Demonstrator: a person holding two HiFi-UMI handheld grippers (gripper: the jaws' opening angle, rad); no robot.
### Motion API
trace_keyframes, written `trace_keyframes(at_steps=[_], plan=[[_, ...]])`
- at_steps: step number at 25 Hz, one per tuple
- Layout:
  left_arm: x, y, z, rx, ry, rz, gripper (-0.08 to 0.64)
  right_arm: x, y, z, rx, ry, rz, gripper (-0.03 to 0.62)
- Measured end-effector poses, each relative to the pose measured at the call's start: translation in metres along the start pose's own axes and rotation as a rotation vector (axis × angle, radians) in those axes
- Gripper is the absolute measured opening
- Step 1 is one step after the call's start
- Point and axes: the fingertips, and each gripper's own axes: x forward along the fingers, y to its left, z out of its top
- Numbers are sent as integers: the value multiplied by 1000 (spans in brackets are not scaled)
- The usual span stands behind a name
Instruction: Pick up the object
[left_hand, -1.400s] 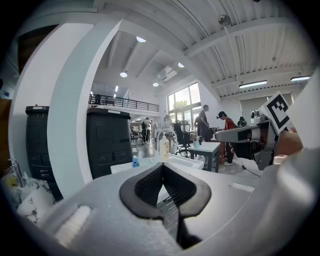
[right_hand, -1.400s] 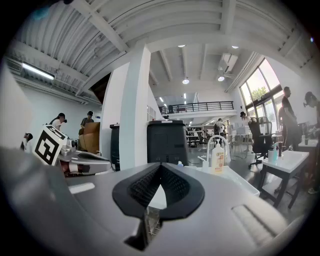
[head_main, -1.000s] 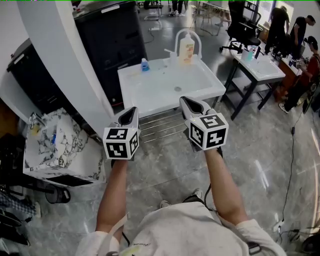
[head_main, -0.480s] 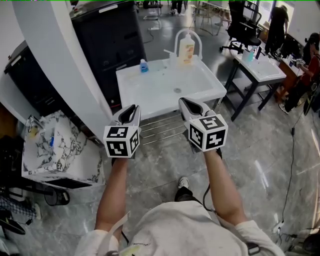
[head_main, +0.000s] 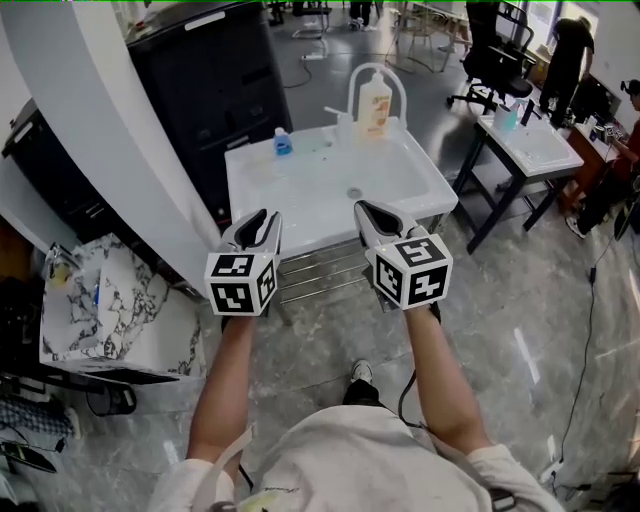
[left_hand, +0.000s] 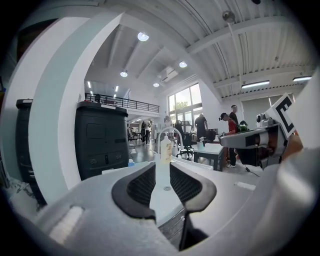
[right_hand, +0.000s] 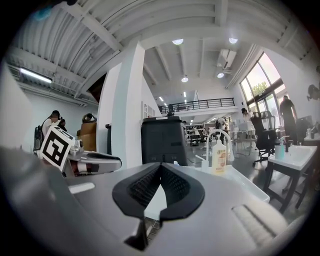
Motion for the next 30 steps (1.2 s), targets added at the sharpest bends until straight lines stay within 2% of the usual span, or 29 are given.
trace_keyframes(at_steps=[15,30], plan=[[102,-7,23,7,8,55,117,64,-88,15,16,9,68,3],[153,-5,34,-15,5,122,153,105,-132,21,9,15,158,3]])
